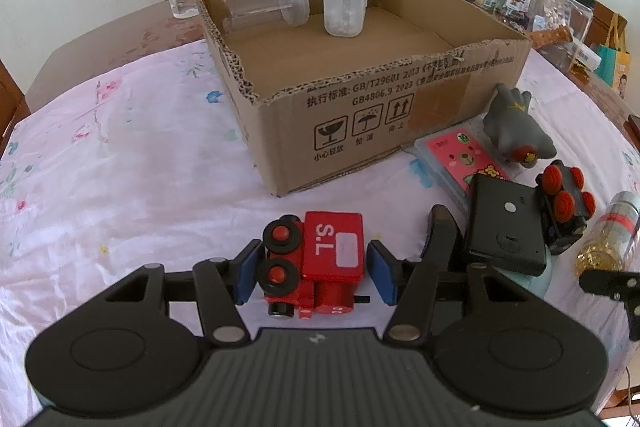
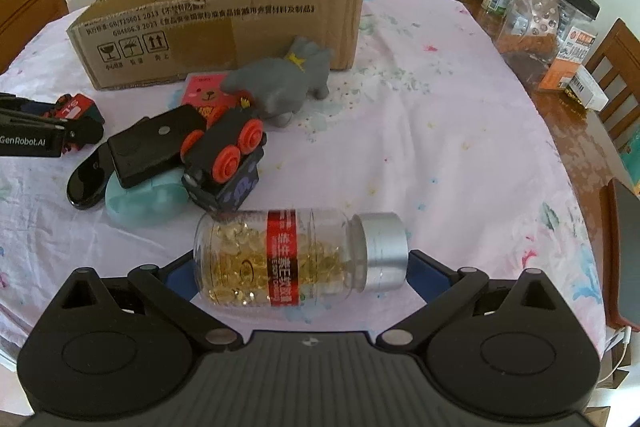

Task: Organize rigid objects
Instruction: 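Release red train into box with left tool while right tool drops capsule bottle inside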

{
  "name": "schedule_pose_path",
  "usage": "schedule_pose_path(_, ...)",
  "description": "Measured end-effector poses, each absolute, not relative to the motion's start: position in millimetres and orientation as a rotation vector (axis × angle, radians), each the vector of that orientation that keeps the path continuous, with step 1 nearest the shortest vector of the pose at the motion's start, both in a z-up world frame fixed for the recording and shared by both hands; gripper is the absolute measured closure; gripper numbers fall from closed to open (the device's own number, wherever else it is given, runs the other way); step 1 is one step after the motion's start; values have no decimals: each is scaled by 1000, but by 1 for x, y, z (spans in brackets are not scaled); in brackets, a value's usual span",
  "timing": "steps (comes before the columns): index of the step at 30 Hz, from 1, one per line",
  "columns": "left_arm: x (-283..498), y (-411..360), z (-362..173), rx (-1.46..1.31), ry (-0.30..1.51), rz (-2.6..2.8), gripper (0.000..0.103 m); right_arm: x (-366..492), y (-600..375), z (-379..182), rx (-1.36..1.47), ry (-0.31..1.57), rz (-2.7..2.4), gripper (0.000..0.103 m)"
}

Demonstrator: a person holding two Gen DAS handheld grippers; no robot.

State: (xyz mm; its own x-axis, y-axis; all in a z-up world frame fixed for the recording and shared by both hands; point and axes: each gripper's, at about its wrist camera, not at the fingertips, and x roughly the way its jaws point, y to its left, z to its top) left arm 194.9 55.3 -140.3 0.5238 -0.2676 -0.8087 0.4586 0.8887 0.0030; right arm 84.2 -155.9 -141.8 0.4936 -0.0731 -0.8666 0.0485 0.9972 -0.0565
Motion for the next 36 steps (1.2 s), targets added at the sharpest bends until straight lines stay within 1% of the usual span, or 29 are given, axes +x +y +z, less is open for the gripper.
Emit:
schedule_pose_path(2,196,55,-140,236,927,-450,47,86,-154,-141,-39,1058,-84,0)
schedule_pose_path(5,197,55,-139,240,933,-459,49,86,-151,-139,-45,1058,-78,3)
schedule_pose_path(6,197,56,-139,239,934,-457,53,87,-150,-138,-47,1063,-79,7)
schedule_pose_path(7,197,56,-139,237,936,-456,54,88,-149,-138,-52,1068,-81,7)
schedule_pose_path(22,192,60,-120,286,947,-506,55,95,-155,-118,-92,1099,-3,7)
schedule_pose_path(28,186,62,-89,289,954,-555,55,99,-164,-95,-90,1091,57,7)
schedule_pose_path(36,198,47,-36,291,815,-579,54,124,-168,-56,-147,997,127,7)
